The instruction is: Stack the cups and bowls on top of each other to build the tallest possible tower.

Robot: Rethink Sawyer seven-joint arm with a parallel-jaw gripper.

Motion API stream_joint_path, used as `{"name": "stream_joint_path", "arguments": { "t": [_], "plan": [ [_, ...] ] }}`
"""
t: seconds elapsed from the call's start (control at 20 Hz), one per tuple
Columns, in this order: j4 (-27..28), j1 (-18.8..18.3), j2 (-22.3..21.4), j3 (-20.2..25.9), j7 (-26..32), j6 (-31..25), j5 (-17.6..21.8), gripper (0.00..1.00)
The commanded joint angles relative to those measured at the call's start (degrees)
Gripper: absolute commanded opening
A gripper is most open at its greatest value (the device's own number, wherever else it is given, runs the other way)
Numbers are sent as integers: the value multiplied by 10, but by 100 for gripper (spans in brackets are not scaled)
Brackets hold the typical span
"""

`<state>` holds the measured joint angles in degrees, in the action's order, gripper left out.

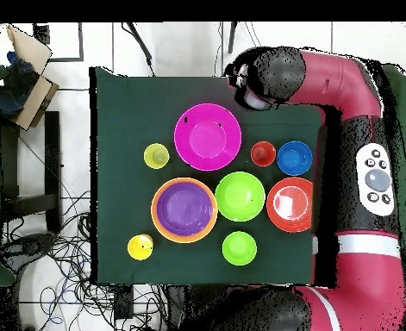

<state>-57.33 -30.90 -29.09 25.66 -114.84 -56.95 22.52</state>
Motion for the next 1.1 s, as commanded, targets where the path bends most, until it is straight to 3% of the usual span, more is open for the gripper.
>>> {"name": "stream_joint_path", "arguments": {
  "t": [0.05, 0.7, 1.1],
  "plan": [
    [-106, 18, -15, -37, -5, 28, 21, 100],
    [-201, 21, -30, -59, -40, 147, 21, 100],
    [-202, 47, -16, -101, -66, 216, 38, 100]
  ]
}}
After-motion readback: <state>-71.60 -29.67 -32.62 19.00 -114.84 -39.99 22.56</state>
